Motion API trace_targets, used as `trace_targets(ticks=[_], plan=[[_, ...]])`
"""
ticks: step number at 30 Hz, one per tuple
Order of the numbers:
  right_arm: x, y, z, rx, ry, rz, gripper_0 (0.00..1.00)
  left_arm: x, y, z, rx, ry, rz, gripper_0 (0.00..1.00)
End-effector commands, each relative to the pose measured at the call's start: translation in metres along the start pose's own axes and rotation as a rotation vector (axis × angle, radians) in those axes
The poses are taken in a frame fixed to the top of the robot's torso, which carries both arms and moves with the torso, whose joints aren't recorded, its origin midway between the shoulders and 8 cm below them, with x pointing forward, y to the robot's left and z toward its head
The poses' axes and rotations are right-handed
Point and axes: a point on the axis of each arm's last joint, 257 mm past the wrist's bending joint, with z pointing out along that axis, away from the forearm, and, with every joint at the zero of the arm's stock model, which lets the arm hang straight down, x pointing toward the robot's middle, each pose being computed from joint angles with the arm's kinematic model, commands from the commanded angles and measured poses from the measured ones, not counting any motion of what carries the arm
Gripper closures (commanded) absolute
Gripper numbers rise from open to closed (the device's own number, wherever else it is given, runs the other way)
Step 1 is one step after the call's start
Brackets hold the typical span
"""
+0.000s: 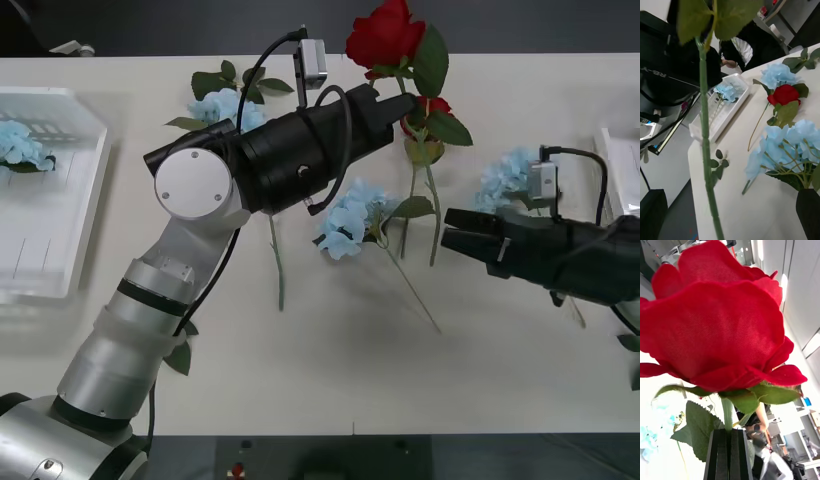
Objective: Put the red flowers into the right box and the blue flowers into the left box
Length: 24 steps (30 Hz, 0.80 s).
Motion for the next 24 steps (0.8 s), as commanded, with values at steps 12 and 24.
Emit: trace_targets(ticks=[12, 24], plan=[[-0.046, 0.023, 0.075, -0.062, -0.145, -0.084, 0.1, -0.012, -0.015, 0.001, 0.023, -0.003, 0.022, 1.0], [-0.044, 0.015, 0.082, -0.026, -0.133, -0.107, 1.0, -0.012, -0.014, 0.001, 0.021, -0.005, 0.019, 1.0]])
